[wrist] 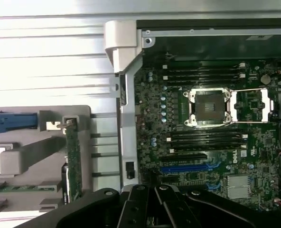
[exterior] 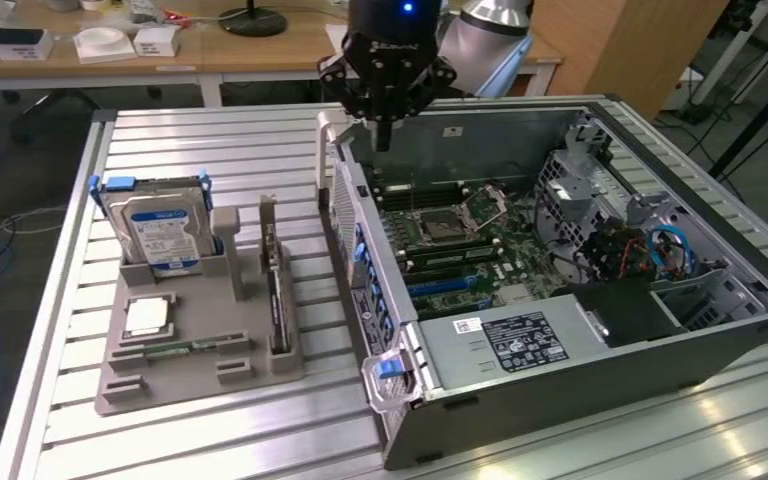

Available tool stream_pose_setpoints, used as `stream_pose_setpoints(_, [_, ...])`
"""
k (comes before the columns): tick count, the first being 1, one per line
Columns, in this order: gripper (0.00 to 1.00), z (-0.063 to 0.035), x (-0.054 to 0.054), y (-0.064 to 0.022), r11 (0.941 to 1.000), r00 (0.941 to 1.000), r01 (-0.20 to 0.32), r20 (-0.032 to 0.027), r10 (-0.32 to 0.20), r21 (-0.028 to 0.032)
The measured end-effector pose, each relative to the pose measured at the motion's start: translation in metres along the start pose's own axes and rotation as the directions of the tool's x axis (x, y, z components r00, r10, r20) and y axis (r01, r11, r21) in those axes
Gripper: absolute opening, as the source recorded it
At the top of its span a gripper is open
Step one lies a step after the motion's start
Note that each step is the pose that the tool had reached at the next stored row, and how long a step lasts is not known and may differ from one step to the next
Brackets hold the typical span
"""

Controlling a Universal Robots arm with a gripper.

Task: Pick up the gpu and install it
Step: 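Reach for the gpu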

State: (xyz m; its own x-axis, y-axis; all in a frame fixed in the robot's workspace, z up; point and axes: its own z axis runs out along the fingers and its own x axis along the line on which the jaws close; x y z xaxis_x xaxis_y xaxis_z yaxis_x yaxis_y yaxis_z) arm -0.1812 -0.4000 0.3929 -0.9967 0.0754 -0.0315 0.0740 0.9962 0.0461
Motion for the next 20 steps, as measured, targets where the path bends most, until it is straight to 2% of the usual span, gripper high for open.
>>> stream_pose_setpoints(8, [0.11, -0.0014, 0.036, -0.0058, 1.0000, 1.0000, 0.000, 0.0023, 0.000, -0.0001])
stream_pose_setpoints(12, [0.11, -0.0021, 0.054, -0.0092, 1.0000, 1.0000, 0.000, 0.0053, 0.000, -0.0004])
stream_pose_setpoints(20, [0.11, -0.0032, 0.089, -0.0123, 1.0000, 1.0000, 0.000, 0.0057, 0.000, -0.0003])
